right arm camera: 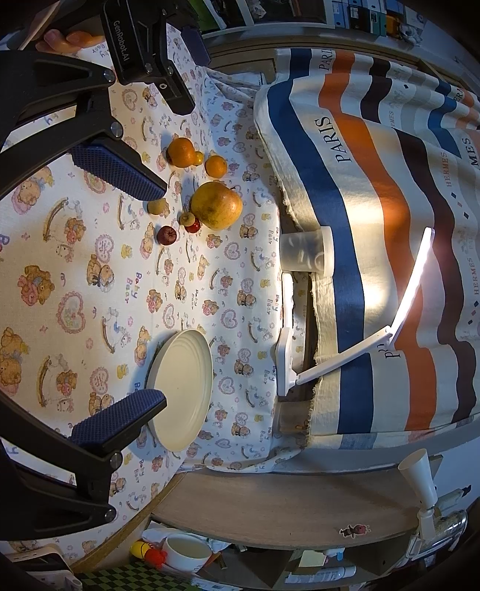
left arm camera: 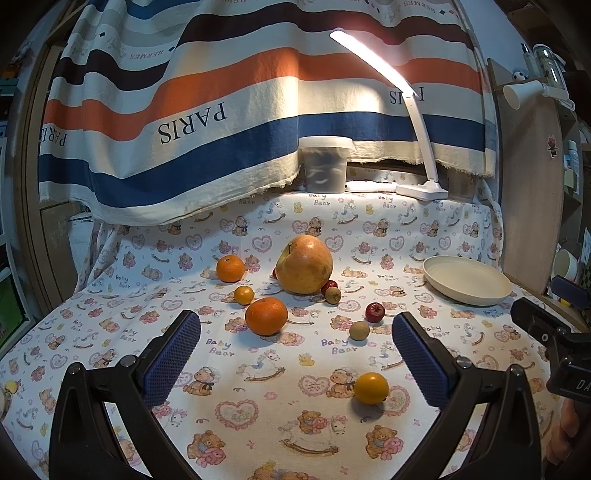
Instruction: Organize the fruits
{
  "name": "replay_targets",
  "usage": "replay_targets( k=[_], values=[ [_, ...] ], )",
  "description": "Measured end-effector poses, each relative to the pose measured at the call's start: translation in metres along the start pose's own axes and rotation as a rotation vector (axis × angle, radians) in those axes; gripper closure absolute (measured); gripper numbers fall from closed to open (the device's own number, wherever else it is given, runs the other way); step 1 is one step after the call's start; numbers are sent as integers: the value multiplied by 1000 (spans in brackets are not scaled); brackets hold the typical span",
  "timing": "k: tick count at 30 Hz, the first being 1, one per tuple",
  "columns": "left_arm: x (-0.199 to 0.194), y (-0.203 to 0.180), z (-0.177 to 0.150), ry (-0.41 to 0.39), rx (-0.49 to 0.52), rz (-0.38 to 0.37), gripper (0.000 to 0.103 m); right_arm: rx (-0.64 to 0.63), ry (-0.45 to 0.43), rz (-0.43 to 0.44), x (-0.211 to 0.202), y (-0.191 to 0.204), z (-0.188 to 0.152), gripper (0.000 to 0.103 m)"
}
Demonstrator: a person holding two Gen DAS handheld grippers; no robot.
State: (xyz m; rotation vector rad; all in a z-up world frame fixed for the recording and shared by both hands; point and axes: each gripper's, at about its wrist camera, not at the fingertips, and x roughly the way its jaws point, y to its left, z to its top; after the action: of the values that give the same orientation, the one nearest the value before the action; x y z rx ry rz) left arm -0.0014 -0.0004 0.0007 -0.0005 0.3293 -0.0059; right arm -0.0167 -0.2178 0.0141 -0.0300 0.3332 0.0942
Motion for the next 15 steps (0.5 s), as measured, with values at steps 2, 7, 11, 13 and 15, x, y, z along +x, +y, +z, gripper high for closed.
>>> replay_targets(
  k=[2, 7, 11, 13, 15],
  values=[
    [1, -1, 0, 6, 2, -3, 0, 0, 0, 2, 0, 0, 0, 0],
    [1, -4, 0, -2, 14, 19, 0, 7, 4, -33, 0, 0, 0, 0],
    [3, -2, -1, 3, 7, 19, 0, 31, 36, -90, 6, -5, 1, 0],
    [3, -1, -1, 3, 4, 24, 0, 33, 38, -88, 6, -8, 1, 0],
    [4, -1, -1, 3, 3, 26, 0, 30, 33, -87, 6, -8, 2, 0]
  ],
)
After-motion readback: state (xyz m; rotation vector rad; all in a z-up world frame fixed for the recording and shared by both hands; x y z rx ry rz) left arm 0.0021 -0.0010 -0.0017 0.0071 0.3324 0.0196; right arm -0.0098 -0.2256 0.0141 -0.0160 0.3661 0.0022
